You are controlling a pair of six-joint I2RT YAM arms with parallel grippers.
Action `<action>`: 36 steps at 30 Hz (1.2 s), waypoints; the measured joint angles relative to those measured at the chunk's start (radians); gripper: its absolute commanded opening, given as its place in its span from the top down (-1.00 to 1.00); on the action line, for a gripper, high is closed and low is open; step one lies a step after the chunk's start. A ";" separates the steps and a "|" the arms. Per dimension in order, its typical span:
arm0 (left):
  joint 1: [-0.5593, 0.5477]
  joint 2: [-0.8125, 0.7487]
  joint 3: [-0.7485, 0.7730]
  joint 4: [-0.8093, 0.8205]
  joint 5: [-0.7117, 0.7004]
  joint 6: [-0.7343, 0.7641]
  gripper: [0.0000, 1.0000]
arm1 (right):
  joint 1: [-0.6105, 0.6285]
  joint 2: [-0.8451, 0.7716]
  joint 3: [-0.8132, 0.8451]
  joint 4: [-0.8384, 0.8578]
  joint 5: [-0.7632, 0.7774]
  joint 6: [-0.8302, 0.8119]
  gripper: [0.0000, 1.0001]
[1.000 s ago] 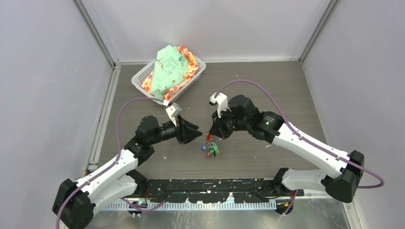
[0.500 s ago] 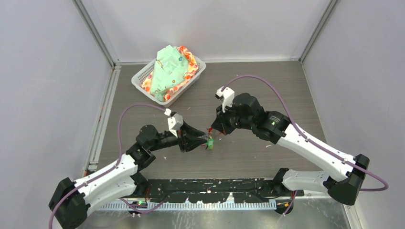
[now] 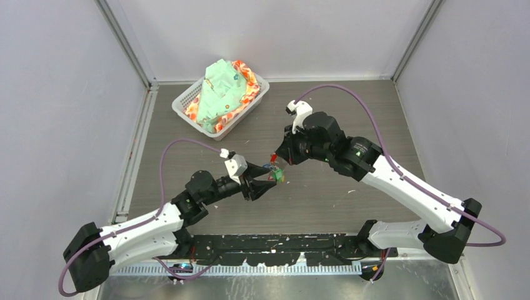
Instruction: Remove the keys from the keyring
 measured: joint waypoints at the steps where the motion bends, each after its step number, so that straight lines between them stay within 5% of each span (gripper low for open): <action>1: -0.003 0.010 -0.001 0.010 -0.013 0.017 -0.08 | 0.000 0.000 0.000 0.000 -0.007 0.000 0.98; 5: -0.003 0.039 -0.001 0.026 -0.057 0.080 -0.30 | 0.000 -0.010 0.000 0.001 -0.041 -0.008 0.99; 19: -0.003 0.089 0.002 0.096 -0.044 0.167 -0.38 | 0.035 -0.057 0.000 0.007 -0.111 -0.057 0.99; 29: -0.005 0.182 0.008 0.209 -0.001 0.132 -0.10 | 0.049 -0.057 0.000 0.008 -0.115 -0.067 0.99; 36: -0.009 0.255 0.007 0.313 -0.052 0.097 0.40 | 0.056 -0.057 0.000 0.024 -0.095 -0.048 0.99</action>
